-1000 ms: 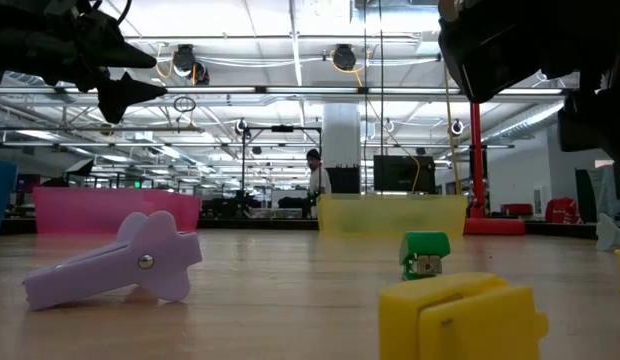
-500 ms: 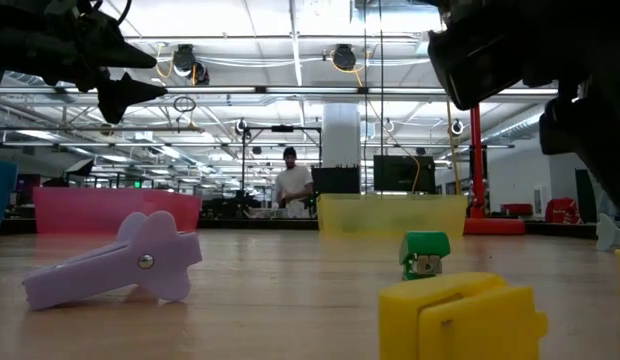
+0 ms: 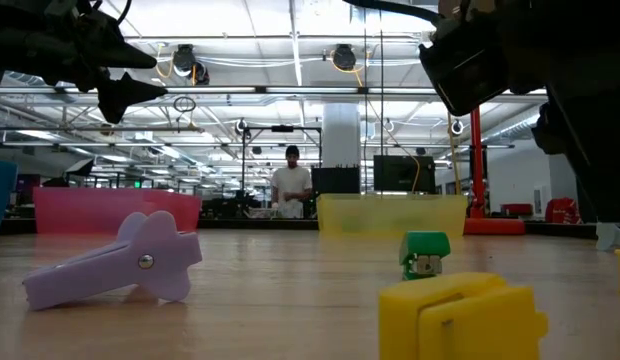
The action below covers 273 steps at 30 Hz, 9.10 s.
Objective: Pick and place Stapler, Stapler remover, tape
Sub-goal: Put the small yellow stapler into the yellow bin
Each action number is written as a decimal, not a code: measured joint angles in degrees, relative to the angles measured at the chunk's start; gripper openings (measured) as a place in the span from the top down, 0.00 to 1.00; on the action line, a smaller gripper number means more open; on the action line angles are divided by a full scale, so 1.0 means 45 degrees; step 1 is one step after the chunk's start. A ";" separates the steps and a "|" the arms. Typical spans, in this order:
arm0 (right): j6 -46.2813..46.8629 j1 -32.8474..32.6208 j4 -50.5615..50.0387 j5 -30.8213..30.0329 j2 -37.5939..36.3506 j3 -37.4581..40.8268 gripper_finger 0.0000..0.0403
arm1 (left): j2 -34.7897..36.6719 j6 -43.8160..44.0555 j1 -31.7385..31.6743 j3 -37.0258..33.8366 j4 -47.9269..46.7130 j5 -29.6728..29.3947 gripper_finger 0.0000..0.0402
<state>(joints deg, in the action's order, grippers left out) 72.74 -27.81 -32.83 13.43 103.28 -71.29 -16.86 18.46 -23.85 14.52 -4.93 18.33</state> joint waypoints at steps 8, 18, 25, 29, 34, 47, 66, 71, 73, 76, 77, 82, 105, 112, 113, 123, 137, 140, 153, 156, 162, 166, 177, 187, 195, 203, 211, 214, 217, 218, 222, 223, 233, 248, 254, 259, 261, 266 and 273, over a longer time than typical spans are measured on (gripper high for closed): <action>0.0406 -0.0005 -0.0003 0.0019 0.0000 0.0000 0.37 | 0.0000 -0.0078 -0.0002 0.0000 0.0000 -0.0010 0.38; 0.0719 -0.0253 0.0073 -0.0010 0.0005 0.0089 0.37 | 0.0000 -0.0136 -0.0001 0.0000 0.0000 -0.0013 0.38; 0.2119 -0.0436 0.2971 0.0033 0.0015 0.1822 0.37 | 0.0000 -0.0229 0.0002 0.0000 0.0000 -0.0056 0.38; 0.3083 -0.0582 0.4132 0.0051 -0.0086 0.2934 0.37 | 0.0000 -0.0235 0.0003 0.0000 0.0000 -0.0084 0.38; 0.3697 -0.0762 0.4927 -0.0010 -0.0087 0.3654 0.37 | 0.0000 -0.0268 0.0003 0.0000 0.0000 -0.0087 0.38; 0.4071 -0.0767 0.5112 0.0652 -0.0012 0.3701 0.42 | 0.0000 -0.0432 0.0003 0.0000 0.0000 -0.0092 0.38; 0.4648 -0.0743 0.5199 0.0425 0.0001 0.3712 0.80 | -0.0005 -0.0714 0.0003 0.0000 -0.0004 -0.0092 0.38; 0.4819 -0.0738 0.5206 0.0409 0.0010 0.3711 0.83 | -0.0003 -0.0669 0.0003 0.0000 0.0000 -0.0092 0.38; 0.4834 -0.0738 0.5433 0.0403 0.0005 0.3716 0.84 | 0.0000 -0.0458 0.0003 0.0000 0.0007 -0.0092 0.38; 0.4787 -0.0689 0.6222 0.0383 0.0021 0.3735 0.86 | -0.0005 0.0212 0.0002 0.0000 0.0201 -0.0089 0.38; 0.4783 -0.0665 0.6550 0.0325 0.0044 0.3735 0.87 | -0.0002 0.0507 0.0003 0.0000 0.0307 -0.0091 0.38; 0.4441 -0.0307 0.7902 -0.0487 0.0063 0.3759 0.89 | -0.0005 0.2003 0.0003 0.0000 0.1036 -0.0088 0.38; 0.1143 0.1771 0.8657 -0.2303 -0.2961 0.3735 0.90 | -0.0245 0.4417 0.1663 0.0000 0.2260 -0.0100 0.38; -0.0771 0.2950 1.0979 -0.2885 -0.3818 0.3722 0.90 | -0.2060 0.5135 0.3272 0.0000 0.4942 -0.0615 0.38; -0.1059 0.3133 1.1400 -0.2833 -0.3819 0.3721 0.90 | -0.2458 0.5200 0.3518 0.0000 0.5598 -0.0748 0.38; -0.2632 0.4549 1.3116 -0.1481 -0.3813 0.3721 0.90 | -0.7148 0.6095 0.5476 0.0000 1.0841 -0.2902 0.38; -0.3391 0.4940 1.3687 -0.0588 -0.3818 0.3721 0.90 | -1.1627 0.5877 0.6166 0.3181 1.1449 -0.3595 0.38; -0.3612 0.4940 1.3716 -0.0587 -0.3818 0.3721 0.90 | -1.2243 0.5831 0.6166 0.4070 1.0773 -0.3115 0.38; -0.3897 0.4940 1.4496 -0.0368 -0.3823 0.3720 0.90 | -1.3095 0.5732 0.6338 0.5586 0.8991 -0.3012 0.38; -0.3901 0.5060 1.4464 -0.0315 -0.3823 0.3721 0.90 | -1.3095 0.5736 0.6467 0.5634 0.9018 -0.3092 0.38; -0.3985 0.5366 1.4481 -0.0375 -0.3823 0.3721 0.90 | -1.3095 0.5842 0.6717 0.5644 0.8919 -0.3529 0.38; -0.3994 0.5435 1.4482 -0.0504 -0.3823 0.3721 0.90 | -1.3095 0.5877 0.6744 0.5644 0.8923 -0.3769 0.38; -0.4038 0.5435 1.4481 -0.0636 -0.3823 0.3721 0.90 | -1.3095 0.5855 0.6438 0.5644 0.8937 -0.3759 0.45; -0.4180 0.5435 1.4481 -0.0700 -0.3823 0.3721 0.90 | -1.3091 0.5550 0.6433 0.5644 0.8879 -0.3608 0.80; -0.4785 0.5430 1.4453 -0.0656 -0.3823 0.3721 0.84 | -1.3075 0.5344 0.6415 0.5644 0.8847 -0.3421 0.88; -0.4219 0.5302 1.3362 0.0408 -0.3818 0.3721 0.65 | -1.3080 0.5783 0.6414 0.5644 0.8113 -0.2791 0.86; -0.3977 0.5184 1.1763 0.0791 -0.3818 0.3721 0.58 | -1.2824 0.7208 0.6414 0.5644 0.6580 -0.0610 0.85; -0.3976 0.5115 1.1462 0.1251 -0.3818 0.3721 0.59 | -1.2238 0.8216 0.6532 0.5625 0.4203 0.1038 0.85; -0.3970 0.5110 1.1031 0.1471 -0.3818 0.3725 0.60 | -1.1431 0.9311 0.6999 0.5647 0.0827 0.2428 0.85; -0.3979 0.5084 1.0971 0.1461 -0.3818 0.3725 0.60 | -1.1104 0.9622 0.7248 0.5620 -0.0469 0.2623 0.85; -0.4043 0.5076 1.0876 0.1428 -0.3820 0.3725 0.59 | -0.9733 1.0866 0.8456 0.5640 -0.5683 0.2497 0.85; -0.4060 0.5071 1.0837 0.1428 -0.3818 0.3725 0.59 | -0.9438 1.1343 0.8814 0.5629 -0.6821 0.2177 0.85; -0.4073 0.5234 1.0799 0.1375 -0.3822 0.3725 0.59 | -0.8595 1.4213 1.1898 0.5629 -1.1841 -0.2941 0.85; -0.3942 0.5608 1.0838 0.1331 -0.3821 0.3725 0.59 | -1.1098 1.4465 1.3321 0.5661 -1.0005 -0.2200 0.85; -0.3749 0.5751 1.0853 0.1365 -0.3820 0.3725 0.59 | -1.0341 1.4286 1.3280 0.7587 -1.0971 -0.2612 0.88; -0.3743 0.5785 1.0853 0.1365 -0.3818 0.3725 0.59 | -1.0120 1.3155 1.2506 0.9389 -1.2703 -0.4419 0.88; -0.3735 0.5785 1.0853 0.1428 -0.3821 0.3725 0.59 | -1.0122 1.2270 1.1914 0.9842 -1.2904 -0.5106 0.86; -0.3195 0.5809 1.0599 0.2937 -0.3822 0.3721 0.61 | -1.0143 0.9190 0.9710 1.0422 -1.2786 -0.6227 0.86; -0.2187 0.5335 0.7549 0.4337 -0.3823 0.3721 0.64 | -1.0259 0.3683 0.6028 1.0487 -0.9303 -0.6052 0.88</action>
<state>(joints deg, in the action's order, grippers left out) 62.89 -3.80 1.14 32.95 86.08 -54.54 -63.03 35.03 3.28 61.72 -46.80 -8.91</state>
